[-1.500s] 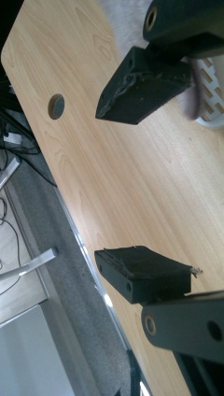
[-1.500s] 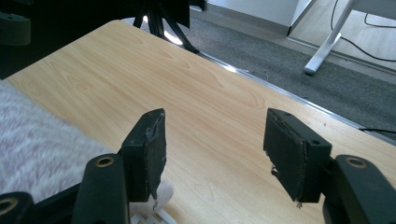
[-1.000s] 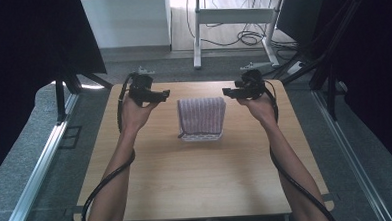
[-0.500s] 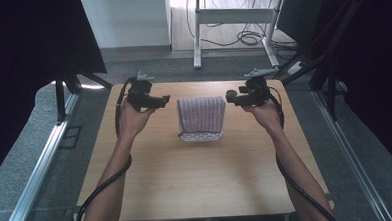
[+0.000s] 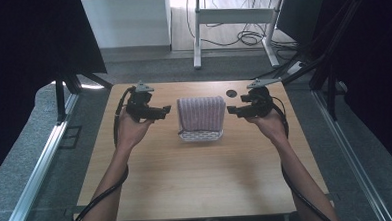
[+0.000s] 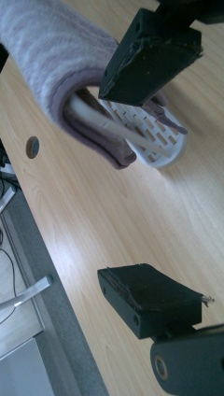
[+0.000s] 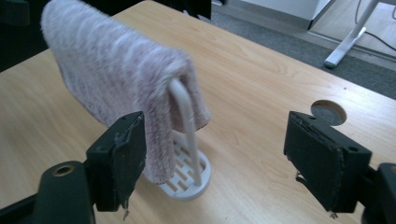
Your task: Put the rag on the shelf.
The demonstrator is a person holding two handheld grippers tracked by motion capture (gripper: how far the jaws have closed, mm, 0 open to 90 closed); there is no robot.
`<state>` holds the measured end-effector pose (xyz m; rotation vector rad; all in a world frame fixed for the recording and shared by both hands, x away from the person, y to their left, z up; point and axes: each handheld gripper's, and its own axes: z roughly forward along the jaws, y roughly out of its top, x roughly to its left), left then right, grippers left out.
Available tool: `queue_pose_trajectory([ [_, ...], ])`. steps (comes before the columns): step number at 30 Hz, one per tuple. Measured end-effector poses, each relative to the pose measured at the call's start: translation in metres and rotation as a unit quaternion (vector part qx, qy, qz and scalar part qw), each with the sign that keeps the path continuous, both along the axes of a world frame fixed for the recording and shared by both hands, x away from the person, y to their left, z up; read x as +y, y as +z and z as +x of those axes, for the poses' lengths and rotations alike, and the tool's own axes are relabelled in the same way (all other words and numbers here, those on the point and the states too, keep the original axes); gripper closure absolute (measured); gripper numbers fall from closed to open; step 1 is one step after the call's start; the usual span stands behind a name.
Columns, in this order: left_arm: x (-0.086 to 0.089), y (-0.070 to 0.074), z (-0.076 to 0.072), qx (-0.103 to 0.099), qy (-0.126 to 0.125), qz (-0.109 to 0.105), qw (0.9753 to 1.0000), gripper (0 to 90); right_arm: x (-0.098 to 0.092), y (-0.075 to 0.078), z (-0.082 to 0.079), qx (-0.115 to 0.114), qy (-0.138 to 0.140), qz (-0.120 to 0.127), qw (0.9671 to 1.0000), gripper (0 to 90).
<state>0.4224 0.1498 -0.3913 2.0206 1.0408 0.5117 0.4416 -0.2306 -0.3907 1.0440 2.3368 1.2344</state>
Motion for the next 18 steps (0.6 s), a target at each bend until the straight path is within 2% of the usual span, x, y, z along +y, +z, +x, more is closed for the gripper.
queue_pose_trajectory([
  [7,0.0,-0.005,-0.012,-0.004,-0.008,-0.002,1.0,12.6,0.002,-0.007,-0.012,0.005,0.01,-0.01,0.9999,16.5],
  [11,-0.002,-0.008,-0.022,-0.015,-0.016,-0.006,0.9997,12.7,0.001,-0.012,-0.023,0.009,0.016,-0.005,0.9998,14.7],
  [18,-0.006,-0.019,-0.037,-0.022,-0.026,0.003,0.9994,12.7,0.0,-0.02,-0.041,0.004,0.023,0.004,0.9997,13.6],
])
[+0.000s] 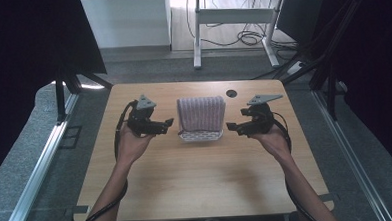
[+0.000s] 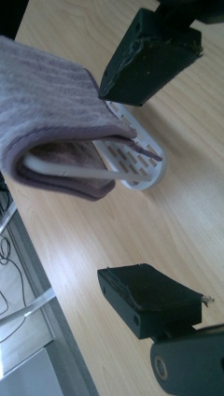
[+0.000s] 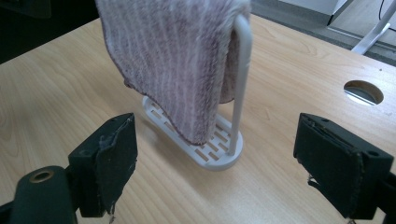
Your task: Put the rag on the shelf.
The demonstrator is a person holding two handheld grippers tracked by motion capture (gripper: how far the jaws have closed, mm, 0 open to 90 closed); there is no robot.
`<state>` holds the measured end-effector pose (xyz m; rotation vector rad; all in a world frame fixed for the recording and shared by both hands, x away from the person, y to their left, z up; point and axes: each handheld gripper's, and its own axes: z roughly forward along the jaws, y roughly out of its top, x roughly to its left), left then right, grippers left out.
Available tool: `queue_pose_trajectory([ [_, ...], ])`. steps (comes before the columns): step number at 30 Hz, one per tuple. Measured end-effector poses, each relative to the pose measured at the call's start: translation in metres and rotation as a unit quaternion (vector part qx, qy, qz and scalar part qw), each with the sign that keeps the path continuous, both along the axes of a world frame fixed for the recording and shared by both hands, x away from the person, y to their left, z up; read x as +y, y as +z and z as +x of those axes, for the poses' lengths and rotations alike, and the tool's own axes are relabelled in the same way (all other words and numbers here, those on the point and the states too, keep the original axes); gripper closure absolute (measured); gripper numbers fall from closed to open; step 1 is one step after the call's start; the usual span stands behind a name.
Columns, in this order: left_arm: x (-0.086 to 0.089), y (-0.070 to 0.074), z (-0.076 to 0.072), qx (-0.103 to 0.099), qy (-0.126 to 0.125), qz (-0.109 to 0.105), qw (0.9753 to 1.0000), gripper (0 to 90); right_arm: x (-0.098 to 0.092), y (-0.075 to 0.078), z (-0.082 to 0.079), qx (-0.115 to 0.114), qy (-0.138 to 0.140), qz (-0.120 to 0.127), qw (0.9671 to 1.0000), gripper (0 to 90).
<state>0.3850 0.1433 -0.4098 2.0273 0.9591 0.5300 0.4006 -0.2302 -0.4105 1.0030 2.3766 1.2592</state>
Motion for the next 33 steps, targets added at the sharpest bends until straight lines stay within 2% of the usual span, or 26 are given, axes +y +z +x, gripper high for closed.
queue_pose_trajectory([
  [3,-0.001,-0.003,-0.007,-0.004,0.0,0.008,1.0,12.7,0.0,-0.003,-0.007,0.0,0.004,0.003,1.0,13.3],
  [8,-0.001,-0.005,-0.019,-0.007,-0.006,0.009,0.9999,12.8,0.0,-0.009,-0.019,-0.001,0.009,0.001,1.0,12.7],
  [16,-0.003,-0.013,-0.037,-0.001,-0.018,0.005,0.9998,12.8,0.0,-0.021,-0.032,0.004,0.017,-0.004,0.9998,11.7],
  [20,-0.008,-0.026,-0.047,0.008,-0.026,-0.002,0.9996,12.8,0.002,-0.032,-0.041,0.005,0.021,-0.011,0.9997,9.7],
  [26,-0.017,-0.041,-0.055,0.014,-0.036,-0.002,0.9993,12.8,0.006,-0.045,-0.048,0.008,0.026,-0.017,0.9995,8.0],
  [29,-0.024,-0.052,-0.061,0.015,-0.041,0.007,0.999,12.8,0.01,-0.056,-0.052,0.016,0.03,-0.021,0.9992,6.7],
  [33,-0.028,-0.059,-0.066,0.017,-0.044,0.005,0.9989,12.8,0.013,-0.067,-0.055,0.021,0.033,-0.023,0.999,6.7],
])
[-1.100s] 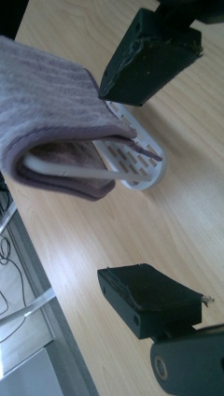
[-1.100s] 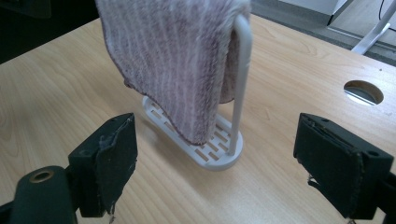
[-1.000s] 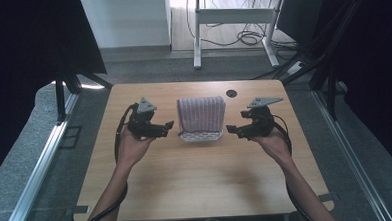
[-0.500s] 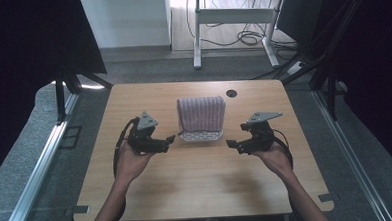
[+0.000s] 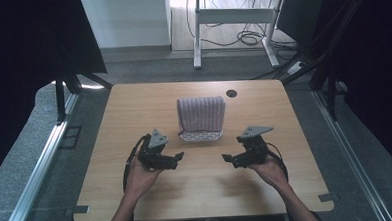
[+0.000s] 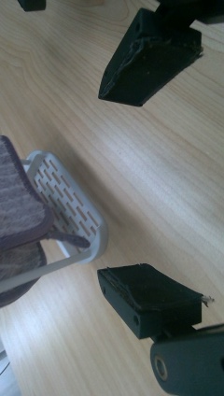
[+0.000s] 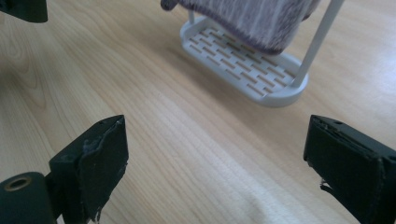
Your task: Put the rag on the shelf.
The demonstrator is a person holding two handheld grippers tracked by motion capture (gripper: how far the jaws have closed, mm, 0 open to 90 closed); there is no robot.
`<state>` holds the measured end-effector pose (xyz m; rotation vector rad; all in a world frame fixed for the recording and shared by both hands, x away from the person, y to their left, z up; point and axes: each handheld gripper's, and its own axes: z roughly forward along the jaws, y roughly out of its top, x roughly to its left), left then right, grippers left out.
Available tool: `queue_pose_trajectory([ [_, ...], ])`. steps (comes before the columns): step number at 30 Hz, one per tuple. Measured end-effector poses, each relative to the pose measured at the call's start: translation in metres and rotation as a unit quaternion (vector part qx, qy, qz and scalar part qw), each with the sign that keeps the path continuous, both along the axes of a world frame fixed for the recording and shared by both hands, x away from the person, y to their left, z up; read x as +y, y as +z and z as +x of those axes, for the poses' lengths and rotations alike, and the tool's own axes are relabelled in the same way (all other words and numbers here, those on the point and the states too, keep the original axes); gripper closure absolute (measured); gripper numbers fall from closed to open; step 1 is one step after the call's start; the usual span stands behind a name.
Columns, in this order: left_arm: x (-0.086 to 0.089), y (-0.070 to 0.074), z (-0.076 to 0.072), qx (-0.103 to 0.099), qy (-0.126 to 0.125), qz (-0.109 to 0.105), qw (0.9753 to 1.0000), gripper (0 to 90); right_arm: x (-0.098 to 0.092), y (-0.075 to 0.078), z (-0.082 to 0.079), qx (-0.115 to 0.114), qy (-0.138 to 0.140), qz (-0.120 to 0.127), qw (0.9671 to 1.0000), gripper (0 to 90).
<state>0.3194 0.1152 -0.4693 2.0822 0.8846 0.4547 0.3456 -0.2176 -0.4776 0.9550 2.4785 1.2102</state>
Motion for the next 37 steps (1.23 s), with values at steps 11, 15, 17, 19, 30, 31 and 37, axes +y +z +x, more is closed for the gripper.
queue_pose_trajectory([
  [11,-0.014,-0.03,-0.011,0.015,-0.006,0.007,0.9998,12.9,0.008,-0.026,-0.006,0.013,0.007,-0.015,0.9998,8.2],
  [15,-0.019,-0.046,-0.015,0.028,-0.004,0.018,0.9994,12.9,0.013,-0.038,-0.007,0.015,0.012,-0.03,0.9994,8.1],
  [17,-0.02,-0.05,-0.016,0.032,-0.004,0.019,0.9993,12.8,0.014,-0.04,-0.008,0.015,0.011,-0.034,0.9993,7.9],
  [19,-0.021,-0.057,-0.017,0.039,-0.005,0.031,0.9987,12.8,0.015,-0.046,-0.009,0.014,0.013,-0.044,0.9988,6.5],
  [30,-0.024,-0.074,-0.013,0.076,0.01,0.043,0.9961,9.7,0.02,-0.067,-0.014,0.003,0.024,-0.07,0.9972,0.0],
  [31,-0.024,-0.074,-0.013,0.076,0.011,0.044,0.9961,9.7,0.02,-0.067,-0.014,0.004,0.024,-0.07,0.9973,0.0],
  [37,-0.024,-0.074,-0.013,0.076,0.011,0.044,0.9961,9.6,0.02,-0.067,-0.014,0.003,0.024,-0.07,0.9972,0.0],
])
